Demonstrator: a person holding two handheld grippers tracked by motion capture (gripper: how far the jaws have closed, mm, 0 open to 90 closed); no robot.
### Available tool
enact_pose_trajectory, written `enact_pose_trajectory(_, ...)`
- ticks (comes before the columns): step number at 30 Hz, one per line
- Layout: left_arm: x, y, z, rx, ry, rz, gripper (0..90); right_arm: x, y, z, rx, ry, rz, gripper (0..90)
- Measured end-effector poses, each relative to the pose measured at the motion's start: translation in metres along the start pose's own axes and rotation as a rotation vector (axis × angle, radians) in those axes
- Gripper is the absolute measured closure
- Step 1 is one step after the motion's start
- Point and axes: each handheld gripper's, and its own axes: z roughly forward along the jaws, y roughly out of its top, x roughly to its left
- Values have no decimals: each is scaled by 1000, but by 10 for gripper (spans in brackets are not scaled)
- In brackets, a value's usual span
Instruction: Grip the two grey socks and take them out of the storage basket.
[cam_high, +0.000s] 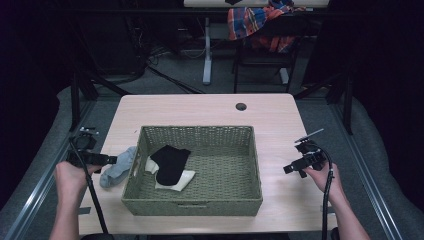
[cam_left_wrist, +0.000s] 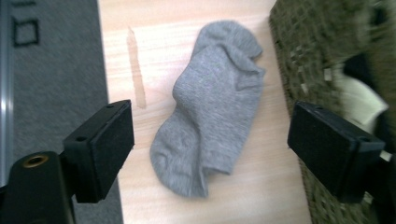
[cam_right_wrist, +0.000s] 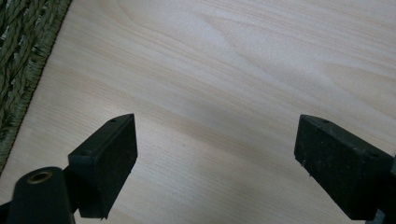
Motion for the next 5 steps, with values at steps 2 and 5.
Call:
enact_pose_trajectory(2, -3, -4, -5, -13, 7, 1, 83, 1, 0, 1, -12, 6, 7, 130)
enact_pose_trajectory(5, -4, -8, -6, -18, 12, -13, 36, 2, 0, 1, -11, 7, -1, 130)
